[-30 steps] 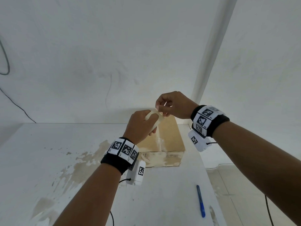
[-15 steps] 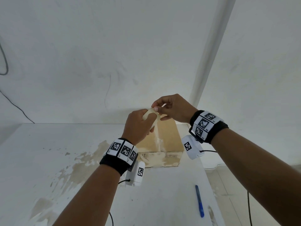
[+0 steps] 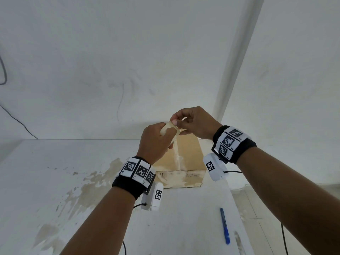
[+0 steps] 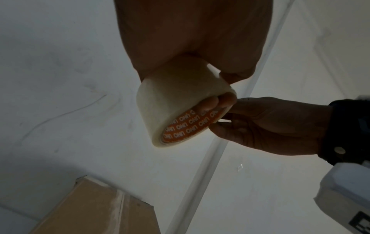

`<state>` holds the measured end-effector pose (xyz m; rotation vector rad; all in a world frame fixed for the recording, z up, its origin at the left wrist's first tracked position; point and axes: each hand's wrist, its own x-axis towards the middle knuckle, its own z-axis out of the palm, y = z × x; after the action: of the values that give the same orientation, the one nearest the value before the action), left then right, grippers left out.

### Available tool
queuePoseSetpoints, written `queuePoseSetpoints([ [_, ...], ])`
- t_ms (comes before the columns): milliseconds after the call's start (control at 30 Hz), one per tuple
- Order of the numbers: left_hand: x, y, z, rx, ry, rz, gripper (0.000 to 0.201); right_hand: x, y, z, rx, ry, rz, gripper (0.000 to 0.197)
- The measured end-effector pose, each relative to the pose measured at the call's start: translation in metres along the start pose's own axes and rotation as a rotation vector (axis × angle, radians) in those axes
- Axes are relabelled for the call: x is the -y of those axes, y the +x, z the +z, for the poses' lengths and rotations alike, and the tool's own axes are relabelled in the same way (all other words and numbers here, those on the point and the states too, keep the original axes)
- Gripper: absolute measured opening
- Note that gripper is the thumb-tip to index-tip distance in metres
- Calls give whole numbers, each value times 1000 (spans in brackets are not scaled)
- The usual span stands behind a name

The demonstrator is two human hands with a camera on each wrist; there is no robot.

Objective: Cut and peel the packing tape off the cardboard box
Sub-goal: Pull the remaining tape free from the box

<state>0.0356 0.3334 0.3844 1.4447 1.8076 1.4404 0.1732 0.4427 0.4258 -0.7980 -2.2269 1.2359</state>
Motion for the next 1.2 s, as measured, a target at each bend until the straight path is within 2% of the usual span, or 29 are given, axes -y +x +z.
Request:
queuePoseSetpoints([
  [133, 0, -1, 0, 8, 16, -13, 28, -2, -1, 1, 42, -16, 1, 11],
  [367, -5, 1, 0, -6, 23, -23, 29, -7, 1, 4, -28, 51, -1, 17],
  [533, -5, 0, 1, -7, 32, -41, 32, -9, 1, 5, -28, 29, -5, 17],
  [700, -2, -2, 2, -7, 93, -23, 31, -11, 0, 5, 41, -27, -8, 12],
  [866, -2, -1, 0, 24, 168, -23, 32, -16, 5, -1, 9, -74, 29, 15],
  [1200, 0, -1, -4, 109, 273, 0, 34, 9, 16, -15, 161, -443, -18, 9],
])
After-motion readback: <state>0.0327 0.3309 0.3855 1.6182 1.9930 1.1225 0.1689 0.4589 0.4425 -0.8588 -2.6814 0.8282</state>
